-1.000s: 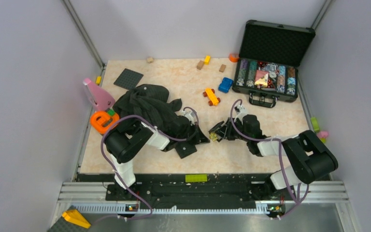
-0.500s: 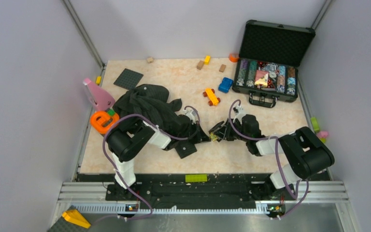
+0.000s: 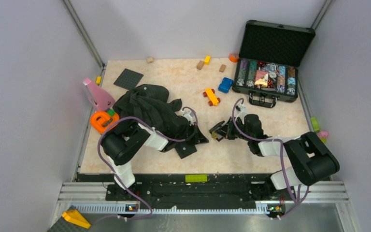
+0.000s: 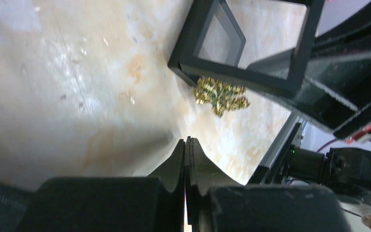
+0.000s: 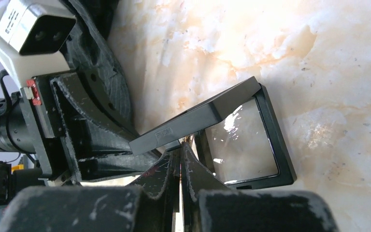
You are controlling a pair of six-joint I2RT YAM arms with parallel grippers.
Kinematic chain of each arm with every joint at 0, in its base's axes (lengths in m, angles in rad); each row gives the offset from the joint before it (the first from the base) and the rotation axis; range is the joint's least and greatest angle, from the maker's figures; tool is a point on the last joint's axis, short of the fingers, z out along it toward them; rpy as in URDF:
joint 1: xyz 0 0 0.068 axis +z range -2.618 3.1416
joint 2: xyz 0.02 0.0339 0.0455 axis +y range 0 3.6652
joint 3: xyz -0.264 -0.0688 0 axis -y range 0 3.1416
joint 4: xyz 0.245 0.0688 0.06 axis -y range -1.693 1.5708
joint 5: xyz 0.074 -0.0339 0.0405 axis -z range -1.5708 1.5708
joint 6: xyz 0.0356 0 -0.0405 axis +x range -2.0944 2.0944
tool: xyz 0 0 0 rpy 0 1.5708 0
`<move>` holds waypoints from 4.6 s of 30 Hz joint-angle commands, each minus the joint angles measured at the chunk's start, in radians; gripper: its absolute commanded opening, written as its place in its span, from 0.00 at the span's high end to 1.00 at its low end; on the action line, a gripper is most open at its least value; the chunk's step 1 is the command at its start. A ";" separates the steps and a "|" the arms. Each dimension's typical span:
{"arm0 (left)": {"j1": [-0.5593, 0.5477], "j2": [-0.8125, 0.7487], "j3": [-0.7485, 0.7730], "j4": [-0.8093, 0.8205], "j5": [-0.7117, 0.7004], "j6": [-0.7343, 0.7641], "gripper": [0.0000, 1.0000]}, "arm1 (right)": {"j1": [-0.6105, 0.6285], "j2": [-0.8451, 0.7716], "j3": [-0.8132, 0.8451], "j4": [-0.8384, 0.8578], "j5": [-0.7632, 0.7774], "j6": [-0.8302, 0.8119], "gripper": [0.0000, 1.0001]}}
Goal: Remove the brooch from the garment
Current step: Adjust the brooch in the brooch box, then close the brooch box at the center of the board.
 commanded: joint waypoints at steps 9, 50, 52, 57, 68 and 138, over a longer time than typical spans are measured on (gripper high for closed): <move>-0.004 -0.145 -0.050 -0.053 -0.023 0.052 1.00 | -0.091 -0.137 -0.059 -0.016 -0.060 0.079 1.00; -0.004 -0.144 -0.043 -0.049 -0.016 0.072 1.00 | -0.177 0.142 -0.024 0.292 -0.134 0.162 1.00; -0.005 -0.144 -0.043 -0.050 -0.015 0.073 1.00 | -0.180 0.153 -0.027 0.305 -0.134 0.163 1.00; -0.005 -0.145 -0.040 -0.052 -0.015 0.075 1.00 | -0.184 0.159 -0.029 0.309 -0.132 0.163 0.87; -0.008 -0.172 -0.049 -0.065 -0.028 0.082 1.00 | -0.184 -0.038 -0.007 0.039 -0.023 0.058 0.60; -0.005 -0.984 -0.246 -0.691 -0.315 0.276 1.00 | 0.460 -0.154 0.447 -0.988 0.575 -0.263 0.49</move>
